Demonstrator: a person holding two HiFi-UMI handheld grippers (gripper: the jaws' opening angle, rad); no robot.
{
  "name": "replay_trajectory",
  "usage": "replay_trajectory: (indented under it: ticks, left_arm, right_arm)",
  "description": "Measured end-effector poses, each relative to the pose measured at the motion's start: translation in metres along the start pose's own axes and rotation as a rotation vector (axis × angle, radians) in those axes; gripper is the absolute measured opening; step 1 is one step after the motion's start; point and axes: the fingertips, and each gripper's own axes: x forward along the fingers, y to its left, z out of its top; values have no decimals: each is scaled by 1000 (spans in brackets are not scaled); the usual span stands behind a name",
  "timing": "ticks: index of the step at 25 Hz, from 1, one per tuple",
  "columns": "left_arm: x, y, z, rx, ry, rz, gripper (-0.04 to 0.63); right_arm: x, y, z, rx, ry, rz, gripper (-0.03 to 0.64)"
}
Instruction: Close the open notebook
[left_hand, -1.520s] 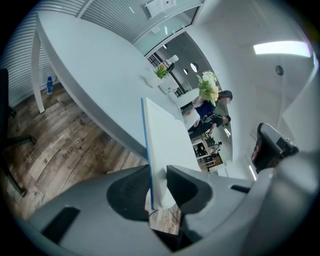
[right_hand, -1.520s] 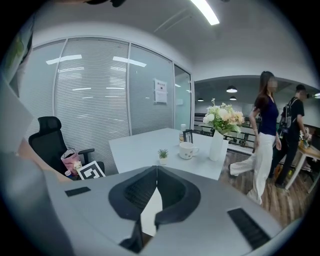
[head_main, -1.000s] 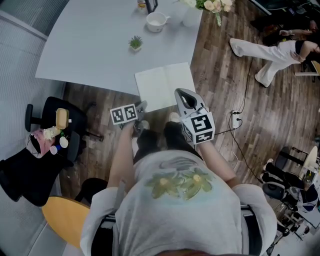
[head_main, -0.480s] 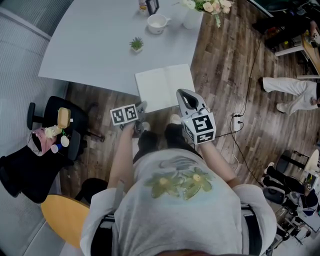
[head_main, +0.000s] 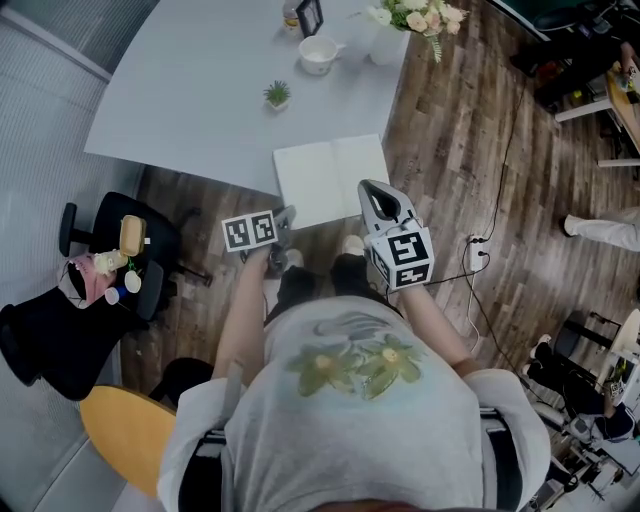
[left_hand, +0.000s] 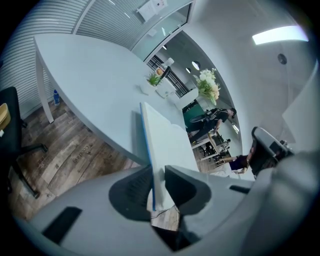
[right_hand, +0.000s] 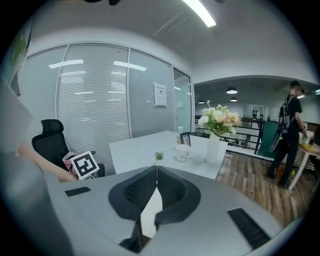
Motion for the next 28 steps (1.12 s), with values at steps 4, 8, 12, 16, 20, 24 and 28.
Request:
replay_trajectory:
  ticks: [4,8,12,16,20,24,28]
  left_arm:
    - [-2,-4,1,1,1,9,79]
    - [-5,-9,3,6,-1,16,77]
    - [-9,-16,5,22,-7,20,74]
    - [-12,-22,7,21,-16,19,71]
    - [-15,-30,10,31,-21,17,66]
    - [-16,-36,12,32,-24,22,61]
    - [-17,-44,15,39,-29,29,58]
  right_arm:
    - [-2,-4,1,-2,-8,-4,18]
    - [-4,-9,0,-3,-8,-7,18]
    - [-7,-13,-1,-4,-6,-14,18]
    - [-9,-17,0,-1,-10,-17,18]
    - [-12,-22,1,3,-17,-22,18]
    - [-14,-26,1,5,-19,-24,18]
    - [-16,-30,1,10,-25,-28,18]
